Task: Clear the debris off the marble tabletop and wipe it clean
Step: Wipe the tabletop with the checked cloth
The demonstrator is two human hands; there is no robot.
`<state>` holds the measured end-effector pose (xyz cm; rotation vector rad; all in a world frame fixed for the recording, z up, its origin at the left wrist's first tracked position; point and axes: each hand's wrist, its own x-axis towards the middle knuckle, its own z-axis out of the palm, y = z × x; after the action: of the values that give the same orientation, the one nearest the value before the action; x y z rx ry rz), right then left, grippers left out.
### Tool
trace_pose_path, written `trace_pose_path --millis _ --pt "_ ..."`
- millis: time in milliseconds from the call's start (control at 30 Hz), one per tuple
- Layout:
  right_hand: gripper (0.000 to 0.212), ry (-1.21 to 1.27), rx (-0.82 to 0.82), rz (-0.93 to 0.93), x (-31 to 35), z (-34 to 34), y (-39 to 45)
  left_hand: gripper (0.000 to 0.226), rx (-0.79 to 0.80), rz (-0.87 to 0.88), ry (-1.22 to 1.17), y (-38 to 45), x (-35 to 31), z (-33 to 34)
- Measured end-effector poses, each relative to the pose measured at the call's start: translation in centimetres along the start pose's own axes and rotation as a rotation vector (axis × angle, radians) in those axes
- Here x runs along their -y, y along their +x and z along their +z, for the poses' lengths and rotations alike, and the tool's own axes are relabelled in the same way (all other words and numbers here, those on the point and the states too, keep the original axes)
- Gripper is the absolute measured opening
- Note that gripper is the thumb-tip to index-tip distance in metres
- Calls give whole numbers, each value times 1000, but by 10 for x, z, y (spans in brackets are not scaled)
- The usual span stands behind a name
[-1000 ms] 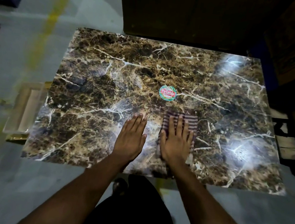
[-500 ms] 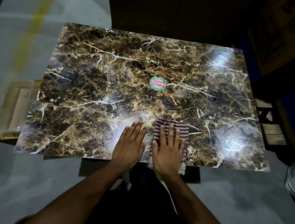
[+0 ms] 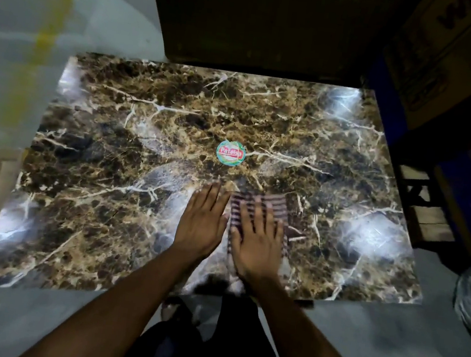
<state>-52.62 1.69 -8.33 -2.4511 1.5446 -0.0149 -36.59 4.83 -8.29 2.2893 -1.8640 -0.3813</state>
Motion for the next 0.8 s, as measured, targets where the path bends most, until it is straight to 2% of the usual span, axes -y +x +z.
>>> trace_pose_path --millis 100,200,300,400,467,533,600,700,800 --pt "63 -3 12 -93 -11 -11 74 57 -29 -75 -5 30 1 -1" --pt "63 -12 9 55 -43 -19 106 56 -35 -69 20 54 4 -5" --pt "64 -8 -28 148 -52 -21 85 57 -27 -64 1 69 3 -12" --pt "63 -4 -11 64 -30 -17 91 57 -33 -83 -38 84 3 -12" --pt "62 23 16 -75 -17 -19 129 58 -38 -105 -39 91 4 -10" --pt "62 36 37 -118 -17 -26 178 59 -41 -117 -37 102 4 -9" --pt "62 23 46 -22 -28 -34 211 59 -41 -123 -48 110 3 -11" --pt "62 68 0 201 -37 -36 207 57 -49 -140 -53 119 3 -14" --pt "63 51 -3 163 -25 -33 183 56 -55 -182 -70 135 -1 -20"
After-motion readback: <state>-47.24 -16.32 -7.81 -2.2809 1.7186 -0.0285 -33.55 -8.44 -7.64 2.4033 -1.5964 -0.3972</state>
